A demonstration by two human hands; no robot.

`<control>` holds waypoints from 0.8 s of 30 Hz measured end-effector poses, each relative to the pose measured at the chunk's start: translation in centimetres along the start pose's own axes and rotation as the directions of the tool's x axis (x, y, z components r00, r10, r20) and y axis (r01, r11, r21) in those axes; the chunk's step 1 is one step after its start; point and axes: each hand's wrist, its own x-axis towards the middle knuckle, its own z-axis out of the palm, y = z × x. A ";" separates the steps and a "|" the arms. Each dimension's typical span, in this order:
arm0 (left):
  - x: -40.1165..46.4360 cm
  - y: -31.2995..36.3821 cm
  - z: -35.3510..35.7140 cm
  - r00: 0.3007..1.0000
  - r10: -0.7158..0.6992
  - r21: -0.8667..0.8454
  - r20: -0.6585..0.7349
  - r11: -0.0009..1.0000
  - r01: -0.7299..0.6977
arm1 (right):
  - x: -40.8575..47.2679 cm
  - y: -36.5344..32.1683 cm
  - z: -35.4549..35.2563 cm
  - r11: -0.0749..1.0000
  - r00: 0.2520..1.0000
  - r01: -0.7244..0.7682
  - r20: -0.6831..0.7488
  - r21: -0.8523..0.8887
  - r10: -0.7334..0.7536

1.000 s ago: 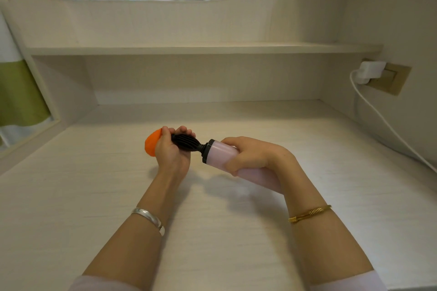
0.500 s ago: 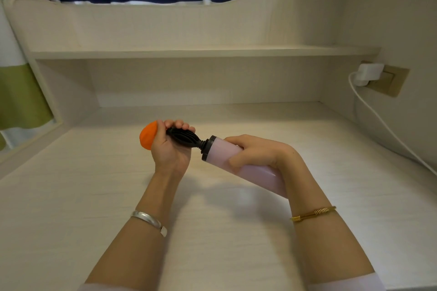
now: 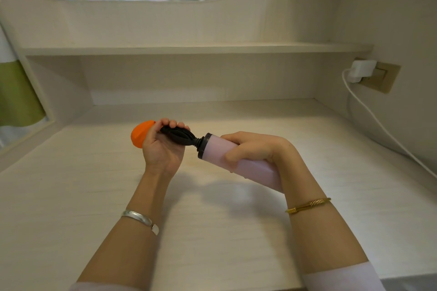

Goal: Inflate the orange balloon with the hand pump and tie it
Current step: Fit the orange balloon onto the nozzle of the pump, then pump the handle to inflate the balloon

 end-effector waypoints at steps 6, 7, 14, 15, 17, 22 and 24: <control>0.1 -0.2 -0.1 0.998 0.001 -0.061 -0.060 0.998 -0.005 | 0.5 -0.4 0.4 1.000 0.999 -0.023 0.029 -0.012 0.023; 0.1 -0.4 -0.2 0.998 0.009 -0.078 -0.070 0.997 -0.014 | 0.6 -0.5 0.4 1.000 0.999 -0.025 0.030 -0.012 0.025; -0.2 -1.6 -0.1 0.946 0.077 -0.119 -0.314 0.986 -0.120 | 1.5 -0.8 1.1 0.982 0.996 -0.087 -0.015 -0.166 0.086; -0.2 -1.7 0.0 0.927 0.076 -0.113 -0.368 0.986 -0.126 | 1.6 -0.9 1.2 0.976 0.995 -0.098 -0.030 -0.195 0.094; 0.1 -1.9 0.3 0.864 0.092 -0.048 -0.495 0.990 -0.133 | 1.9 -1.0 1.5 0.956 0.992 -0.114 -0.081 -0.270 0.096; 0.6 -2.2 0.6 0.717 0.216 0.189 -0.662 0.975 -0.119 | 2.2 -0.6 2.8 0.838 0.945 -0.119 -0.319 -0.532 -0.068; 0.9 -2.1 0.8 0.688 0.235 0.222 -0.686 0.969 -0.110 | 2.5 -0.5 3.2 0.764 0.904 -0.142 -0.397 -0.630 -0.159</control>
